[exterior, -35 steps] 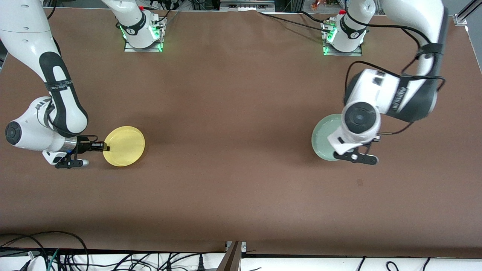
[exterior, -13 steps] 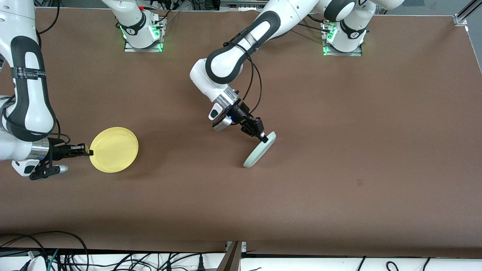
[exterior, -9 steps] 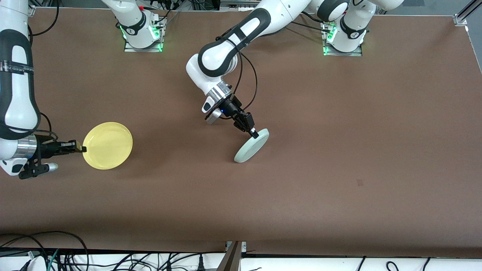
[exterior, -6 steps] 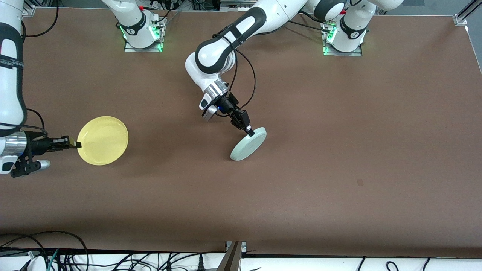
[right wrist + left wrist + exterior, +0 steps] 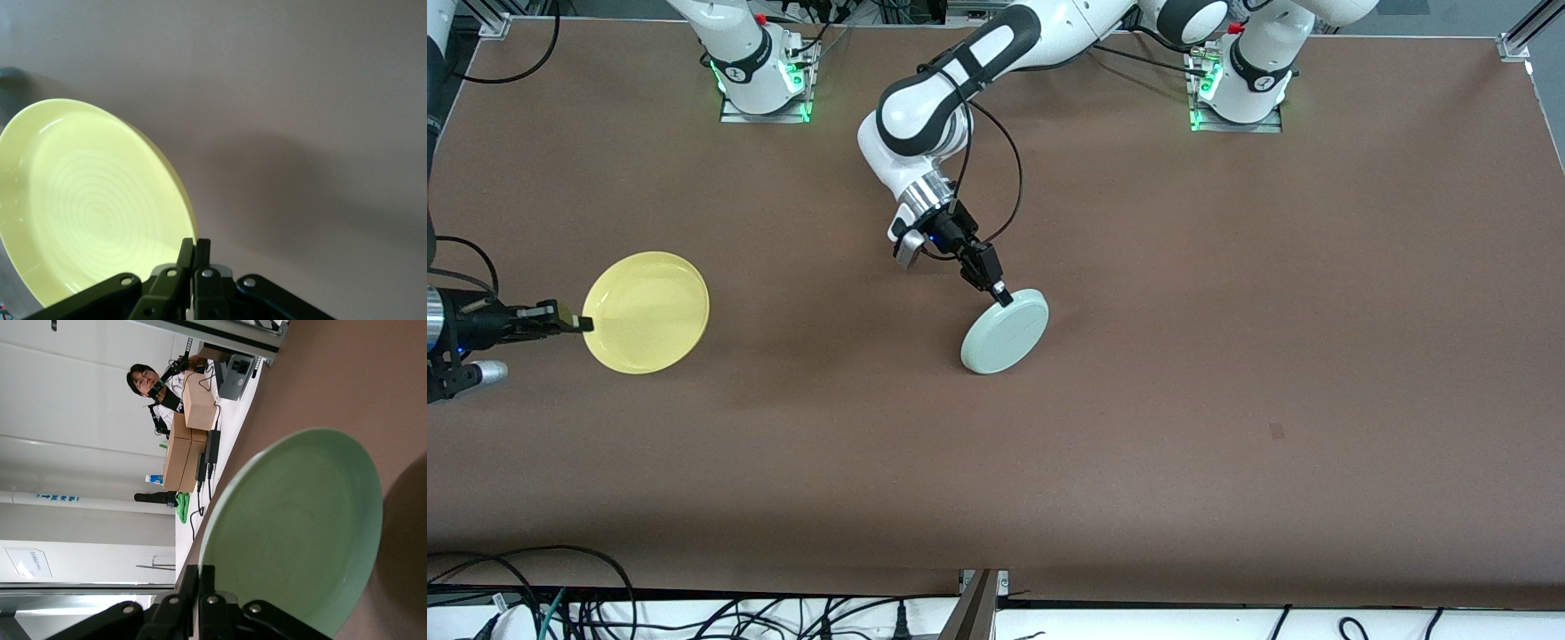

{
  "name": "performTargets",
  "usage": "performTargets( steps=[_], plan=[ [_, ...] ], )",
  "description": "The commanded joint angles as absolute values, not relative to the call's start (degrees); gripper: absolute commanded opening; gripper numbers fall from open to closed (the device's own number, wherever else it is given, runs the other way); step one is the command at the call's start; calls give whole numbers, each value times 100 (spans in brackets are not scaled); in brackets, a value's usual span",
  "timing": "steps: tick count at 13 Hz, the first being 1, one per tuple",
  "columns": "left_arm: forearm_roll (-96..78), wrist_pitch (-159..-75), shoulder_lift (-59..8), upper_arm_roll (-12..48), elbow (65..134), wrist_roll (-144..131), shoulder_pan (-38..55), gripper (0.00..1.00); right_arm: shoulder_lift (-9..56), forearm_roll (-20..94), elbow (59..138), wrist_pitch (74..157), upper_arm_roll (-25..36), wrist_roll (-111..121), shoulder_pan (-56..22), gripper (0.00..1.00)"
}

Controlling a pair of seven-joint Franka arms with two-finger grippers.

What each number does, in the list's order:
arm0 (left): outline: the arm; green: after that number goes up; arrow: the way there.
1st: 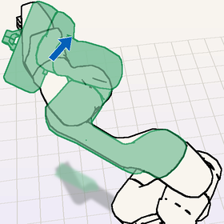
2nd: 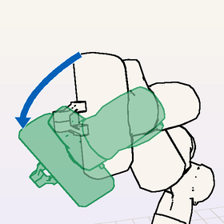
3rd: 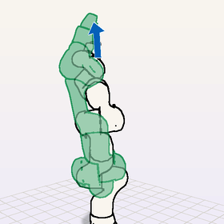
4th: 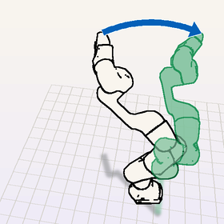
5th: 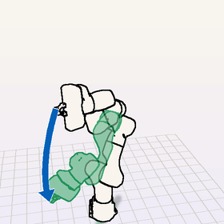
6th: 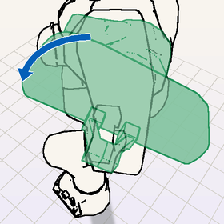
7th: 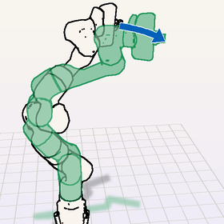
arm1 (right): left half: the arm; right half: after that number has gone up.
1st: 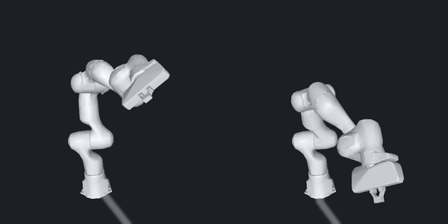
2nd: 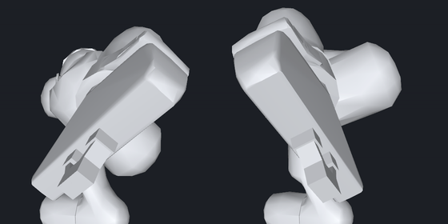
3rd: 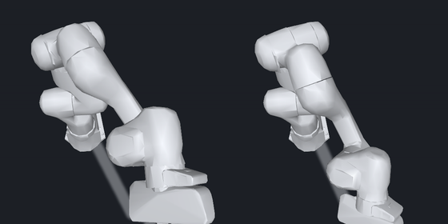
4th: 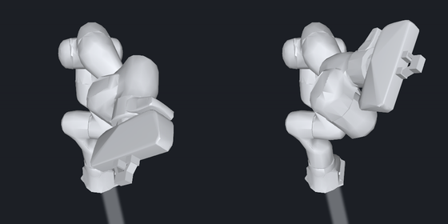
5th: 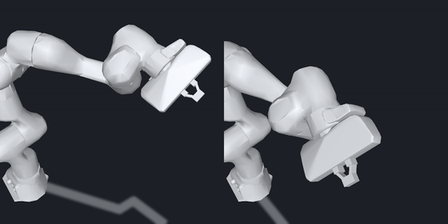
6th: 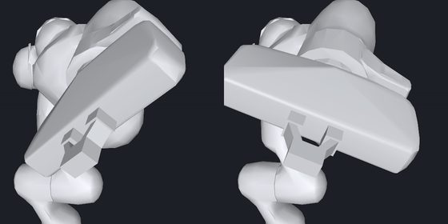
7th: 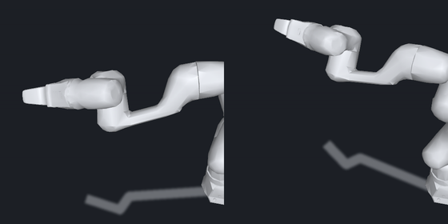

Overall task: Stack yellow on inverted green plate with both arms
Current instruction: 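Flip the green plate upside down onto the table and open the left gripper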

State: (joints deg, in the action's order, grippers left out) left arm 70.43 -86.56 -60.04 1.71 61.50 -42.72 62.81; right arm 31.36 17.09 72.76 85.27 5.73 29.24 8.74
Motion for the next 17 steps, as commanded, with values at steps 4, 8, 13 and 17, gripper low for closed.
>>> performTargets(
  steps=[4,8,13,17],
  plan=[
    [7084,-8622,-6152,158,6196,-4298,6705,100,3049,1828,7347,8411,475,2900,862,0],
    [6813,-8902,-6144,307,6240,-5148,6768,100,3401,1811,7356,8639,457,2900,712,0],
    [6198,-10385,-6117,316,6372,-6703,6759,100,3717,1828,7470,8964,440,2900,703,0],
    [5583,-11153,-5951,325,6355,-7347,6470,100,3850,1846,7786,9507,439,2892,432,0]
  ],
)
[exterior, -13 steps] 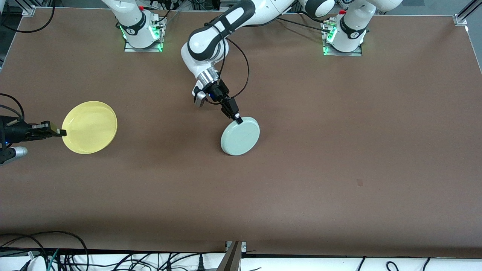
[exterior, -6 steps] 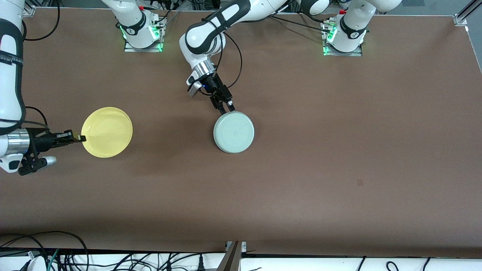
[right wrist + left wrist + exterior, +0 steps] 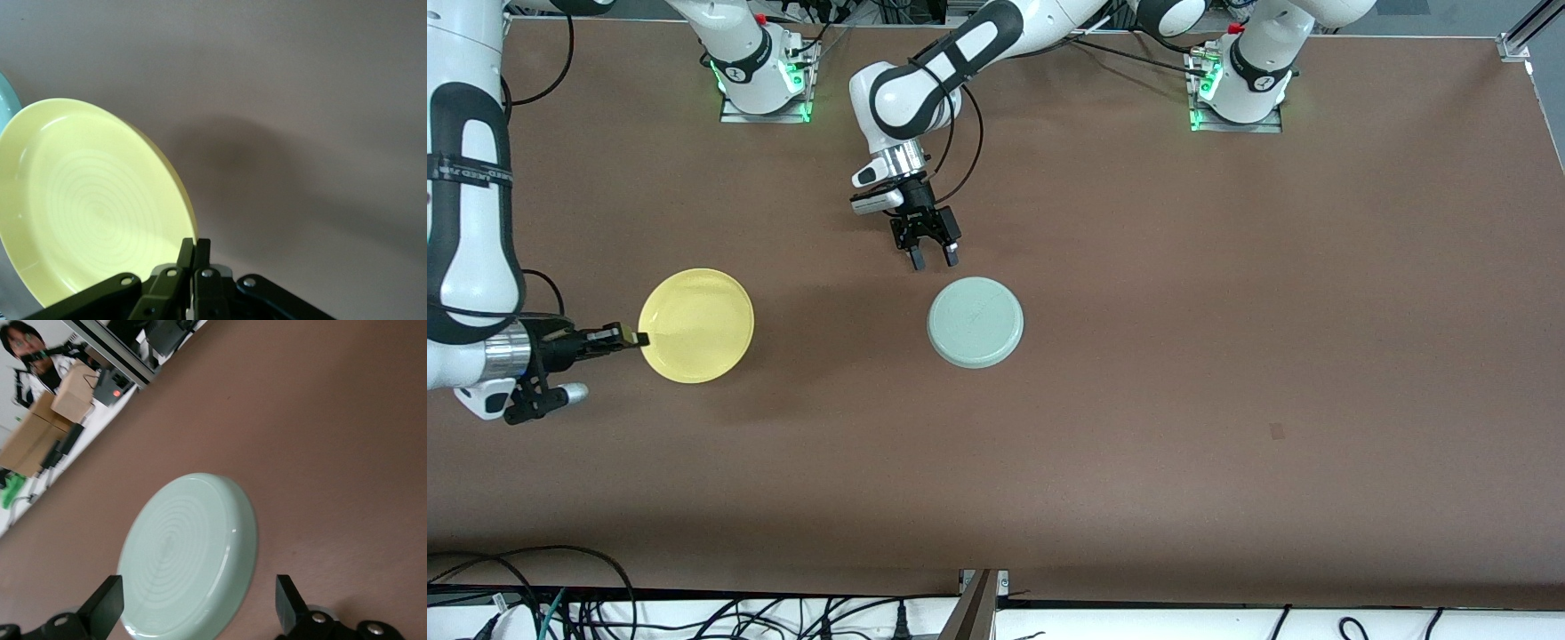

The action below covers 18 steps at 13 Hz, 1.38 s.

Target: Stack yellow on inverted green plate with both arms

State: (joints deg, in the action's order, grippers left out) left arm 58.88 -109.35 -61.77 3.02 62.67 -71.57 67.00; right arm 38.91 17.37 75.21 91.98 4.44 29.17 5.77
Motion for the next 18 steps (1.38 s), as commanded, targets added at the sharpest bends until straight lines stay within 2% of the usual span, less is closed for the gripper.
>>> performTargets(
  steps=[1,4,10,12,15,18],
  plan=[
    [5198,-11327,-5889,369,6311,-7339,6260,100,3858,1889,7935,9684,439,2892,344,0],
    [4063,-11637,-5556,439,6302,-7129,5680,100,3850,2065,8322,10115,439,2700,62,0],
    [2077,-11575,-4853,606,6293,-5855,4554,100,3841,2126,8578,10415,405,1846,-693,0],
    [1715,-11514,-4642,615,6354,-5670,4229,100,3788,2503,8937,10817,387,1846,-826,0],
    [1626,-10927,-4290,624,6354,-5476,4000,100,3683,2725,9193,11214,273,1384,-1071,0],
    [1153,-10303,-3764,615,6354,-4916,3614,100,3578,2716,9359,11766,246,520,-1712,0]
  ],
)
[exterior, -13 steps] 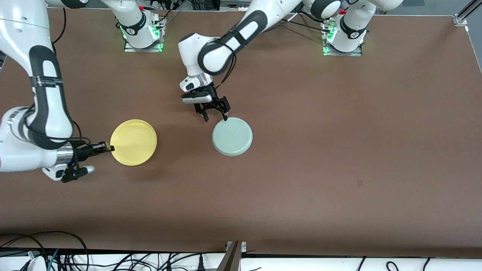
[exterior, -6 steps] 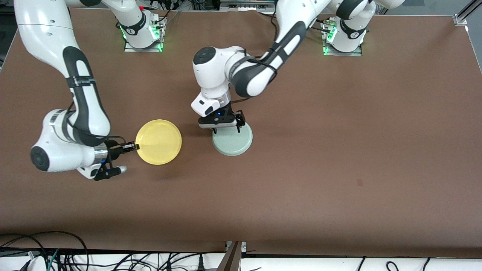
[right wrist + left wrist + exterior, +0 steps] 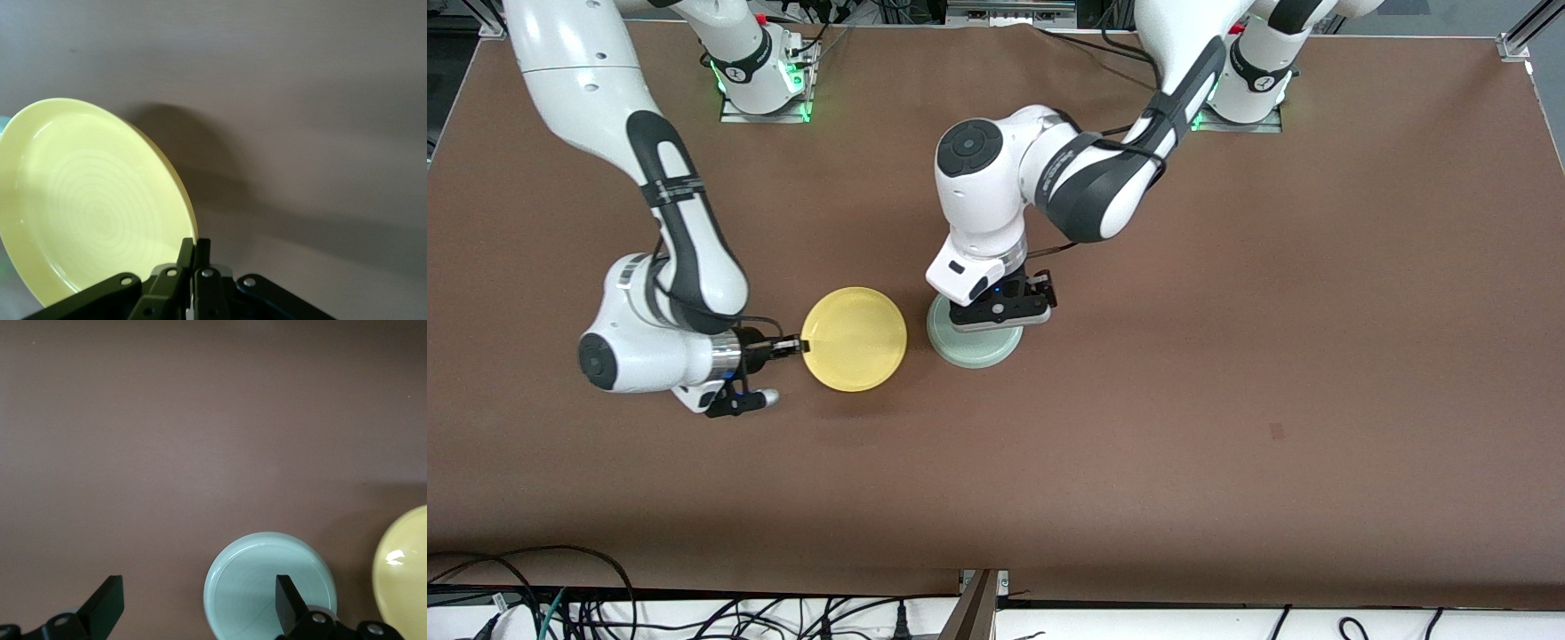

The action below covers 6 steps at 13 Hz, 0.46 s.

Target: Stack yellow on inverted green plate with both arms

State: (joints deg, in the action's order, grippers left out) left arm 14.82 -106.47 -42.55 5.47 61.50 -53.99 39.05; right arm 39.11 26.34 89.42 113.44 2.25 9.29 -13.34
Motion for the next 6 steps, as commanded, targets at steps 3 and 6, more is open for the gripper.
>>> performTargets(
  steps=[3,6],
  plan=[
    [758,-9784,-3253,624,6354,-3967,3008,100,3411,2716,9860,12671,237,300,-2204,0],
    [545,-9239,-2928,624,6354,-3088,2524,100,3296,2716,10080,12893,237,-34,-2574,0]
  ],
)
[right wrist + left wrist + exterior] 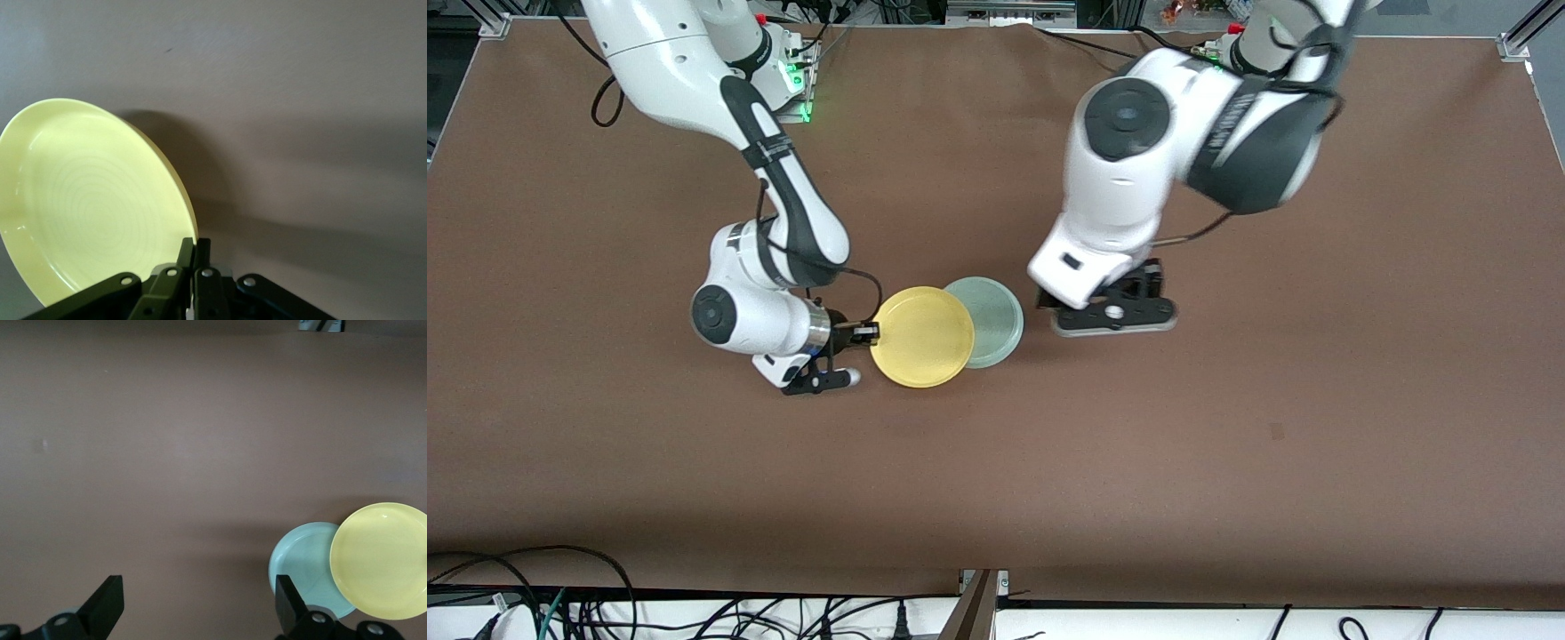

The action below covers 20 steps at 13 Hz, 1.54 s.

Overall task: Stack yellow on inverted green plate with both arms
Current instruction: 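Lower the yellow plate onto the green plate while the left gripper withdraws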

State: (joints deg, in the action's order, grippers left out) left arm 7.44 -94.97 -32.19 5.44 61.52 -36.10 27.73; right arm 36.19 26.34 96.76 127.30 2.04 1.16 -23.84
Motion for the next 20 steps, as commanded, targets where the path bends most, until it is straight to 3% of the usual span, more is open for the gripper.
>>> performTargets(
  steps=[1,3,7,12,16,20],
  plan=[
    [545,-9011,-2814,615,6354,-2824,2418,100,3191,2716,10272,13102,237,-131,-2706,0],
    [449,-8694,-2594,615,6354,-2349,2181,100,3041,2716,10642,13612,229,-438,-2960,0],
    [361,-8026,-2050,448,6398,-1399,1900,100,3015,2716,10696,13676,229,-905,-3190,0],
    [246,-7498,-1118,370,7012,-187,1179,100,2962,2716,10925,14096,220,-1037,-3331,0],
    [36,-7628,-547,-403,7908,789,1143,100,3023,2716,10925,14291,220,-1345,-3498,0],
    [88,-8523,262,-703,9401,984,1134,100,3164,2716,10934,14510,229,-1354,-3603,0]
  ],
)
